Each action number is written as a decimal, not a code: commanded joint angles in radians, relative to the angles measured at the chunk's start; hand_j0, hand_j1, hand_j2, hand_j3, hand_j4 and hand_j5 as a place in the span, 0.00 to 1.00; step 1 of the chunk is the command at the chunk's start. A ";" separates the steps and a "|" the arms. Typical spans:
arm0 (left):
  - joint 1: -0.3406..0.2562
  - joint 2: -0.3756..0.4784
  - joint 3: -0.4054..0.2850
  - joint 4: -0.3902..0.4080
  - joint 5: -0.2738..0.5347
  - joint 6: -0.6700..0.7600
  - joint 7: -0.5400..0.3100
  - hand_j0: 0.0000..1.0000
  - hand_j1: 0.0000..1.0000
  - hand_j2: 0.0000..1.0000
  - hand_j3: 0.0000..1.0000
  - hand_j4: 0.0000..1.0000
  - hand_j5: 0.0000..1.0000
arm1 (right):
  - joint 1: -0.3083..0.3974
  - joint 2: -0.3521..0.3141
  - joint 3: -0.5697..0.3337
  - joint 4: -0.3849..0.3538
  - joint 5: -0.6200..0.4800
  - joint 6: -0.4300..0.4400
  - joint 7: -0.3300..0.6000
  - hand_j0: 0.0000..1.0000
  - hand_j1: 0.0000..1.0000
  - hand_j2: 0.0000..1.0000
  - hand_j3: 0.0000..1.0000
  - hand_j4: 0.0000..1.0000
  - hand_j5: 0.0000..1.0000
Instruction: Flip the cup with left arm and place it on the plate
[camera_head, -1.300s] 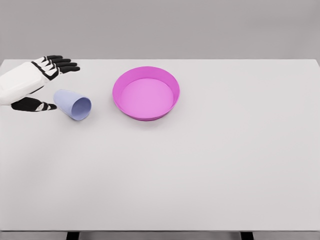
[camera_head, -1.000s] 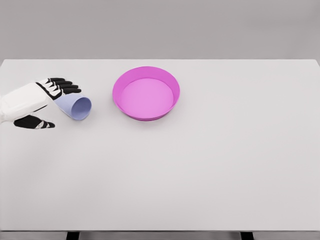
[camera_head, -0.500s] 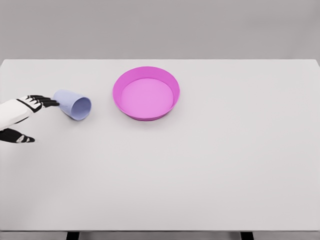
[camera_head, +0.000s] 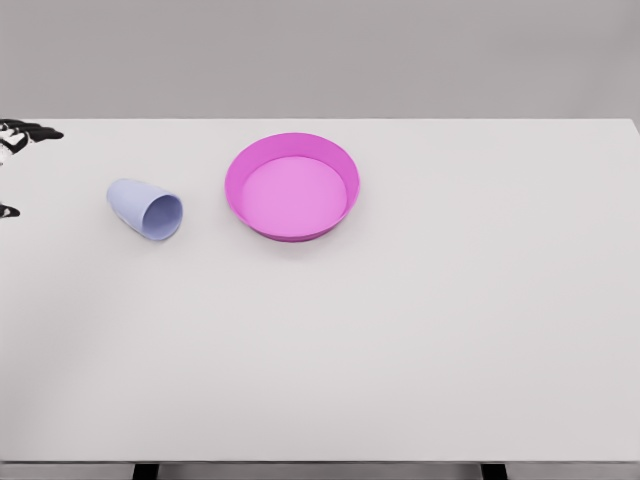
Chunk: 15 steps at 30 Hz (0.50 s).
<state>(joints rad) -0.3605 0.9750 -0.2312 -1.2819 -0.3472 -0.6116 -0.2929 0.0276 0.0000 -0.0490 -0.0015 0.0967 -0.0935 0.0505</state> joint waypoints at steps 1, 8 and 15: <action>-0.003 -0.041 -0.053 0.004 -0.018 0.001 0.000 1.00 1.00 1.00 1.00 1.00 1.00 | 0.000 0.000 0.000 0.000 0.000 0.000 0.000 1.00 1.00 1.00 1.00 1.00 1.00; -0.078 -0.137 -0.074 0.015 -0.157 0.001 -0.029 1.00 1.00 1.00 1.00 1.00 1.00 | 0.000 0.000 0.000 0.000 0.000 0.000 0.000 1.00 1.00 1.00 1.00 1.00 1.00; -0.103 -0.223 -0.079 0.007 -0.159 0.001 -0.130 1.00 1.00 1.00 1.00 1.00 1.00 | 0.000 0.000 0.000 0.000 0.000 0.000 0.000 1.00 1.00 1.00 1.00 1.00 1.00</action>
<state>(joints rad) -0.4648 0.7733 -0.3089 -1.2704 -0.5093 -0.6128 -0.4101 0.0276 0.0000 -0.0490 -0.0015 0.0967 -0.0935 0.0505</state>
